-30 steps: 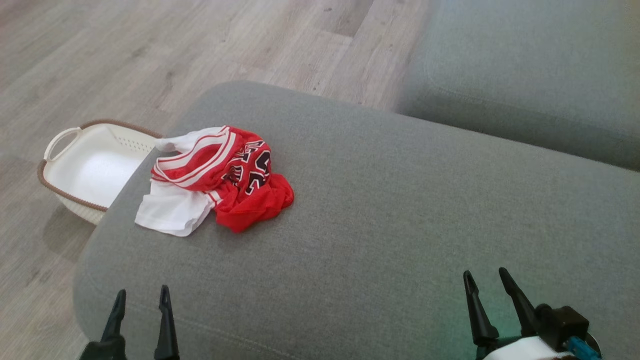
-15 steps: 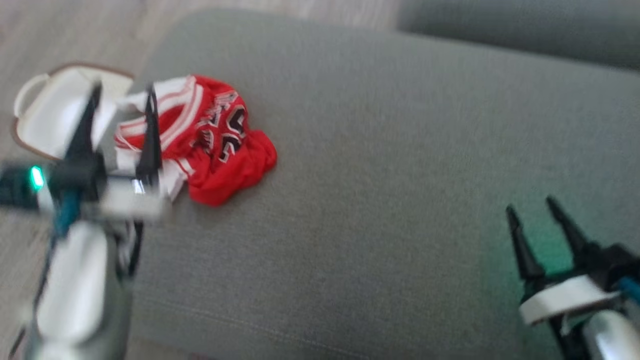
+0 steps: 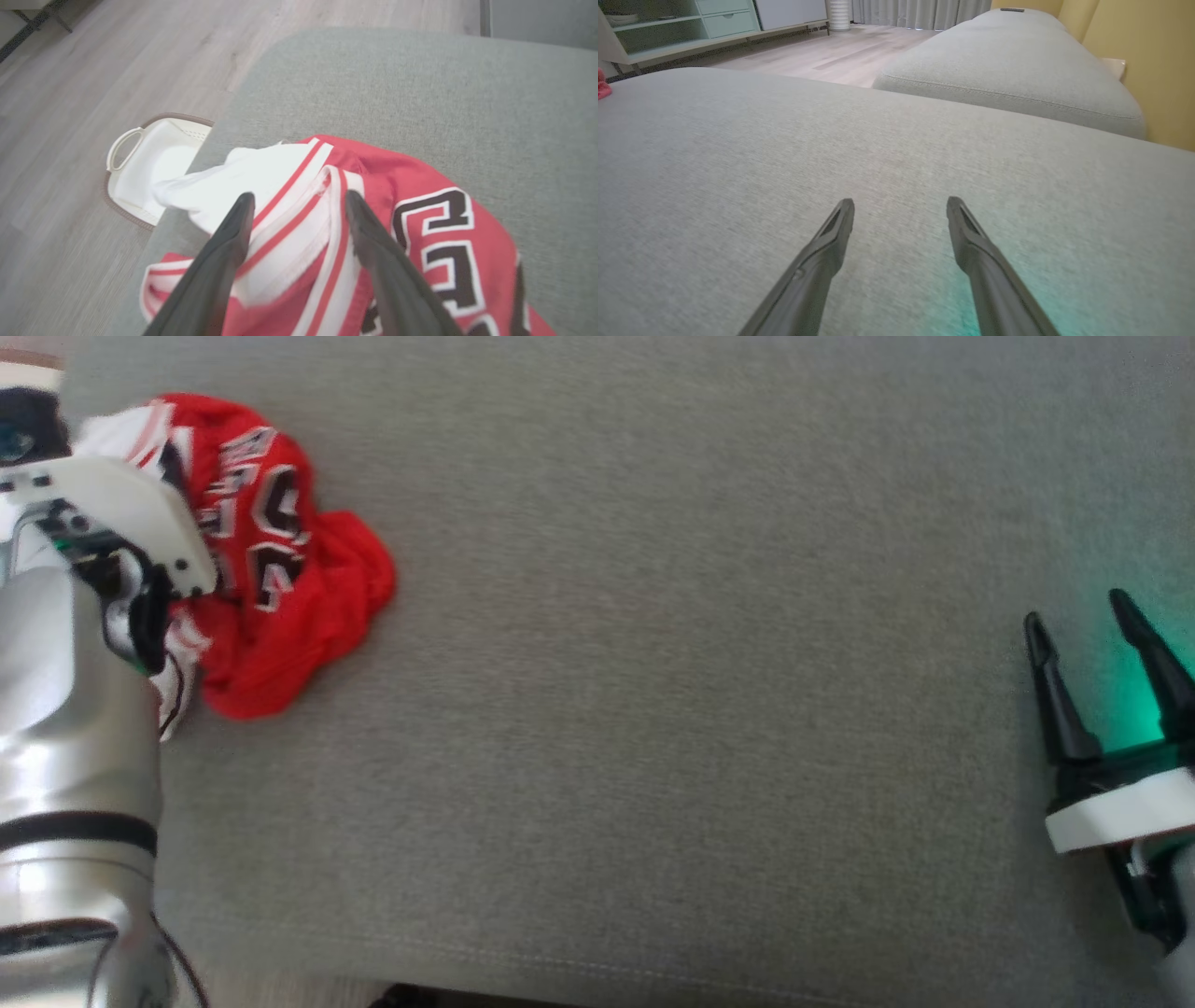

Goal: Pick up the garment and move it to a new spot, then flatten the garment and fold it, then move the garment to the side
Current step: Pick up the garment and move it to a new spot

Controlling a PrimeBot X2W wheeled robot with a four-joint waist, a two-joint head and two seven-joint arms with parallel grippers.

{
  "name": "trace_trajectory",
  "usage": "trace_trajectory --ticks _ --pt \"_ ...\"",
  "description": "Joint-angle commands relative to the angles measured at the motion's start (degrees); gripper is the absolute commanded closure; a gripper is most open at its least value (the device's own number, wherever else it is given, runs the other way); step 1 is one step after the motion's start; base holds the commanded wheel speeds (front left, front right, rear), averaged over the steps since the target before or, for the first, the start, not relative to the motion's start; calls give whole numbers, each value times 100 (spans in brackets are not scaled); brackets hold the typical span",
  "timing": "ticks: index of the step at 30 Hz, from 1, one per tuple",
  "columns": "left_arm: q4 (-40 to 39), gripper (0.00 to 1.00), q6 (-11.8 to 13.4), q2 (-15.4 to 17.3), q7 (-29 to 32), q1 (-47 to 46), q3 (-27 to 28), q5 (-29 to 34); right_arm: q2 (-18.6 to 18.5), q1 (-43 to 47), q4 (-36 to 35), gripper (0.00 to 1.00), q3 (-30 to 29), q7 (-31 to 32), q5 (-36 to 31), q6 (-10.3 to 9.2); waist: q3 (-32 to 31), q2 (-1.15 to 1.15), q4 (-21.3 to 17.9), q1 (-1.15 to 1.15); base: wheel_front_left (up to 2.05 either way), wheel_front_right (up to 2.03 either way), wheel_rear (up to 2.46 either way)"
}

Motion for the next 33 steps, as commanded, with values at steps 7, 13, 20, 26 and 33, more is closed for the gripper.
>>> trace_trajectory --ticks 7,13,20,26,33 --pt "713 100 -6 529 -56 -484 142 -50 -172 18 -265 0 -62 -62 64 42 469 0 -451 -1 0 0 0" --pt "701 100 -275 647 -1063 -752 -207 166 125 6 -166 0 11 -62 51 42 3 0 -575 -1 0 0 0" --pt "151 100 -553 589 -1410 -1089 -790 475 614 30 77 0 213 -62 43 42 -962 0 -891 -1 0 0 0" --pt "-579 100 -707 592 -1207 -1149 -1164 448 1025 219 259 0 334 -62 45 42 -1804 0 -1507 -1 0 0 0" --pt "-1628 100 -755 590 -840 -1018 -1554 -43 1305 398 365 0 415 -62 5 42 -2298 0 -2430 -1 0 0 0"
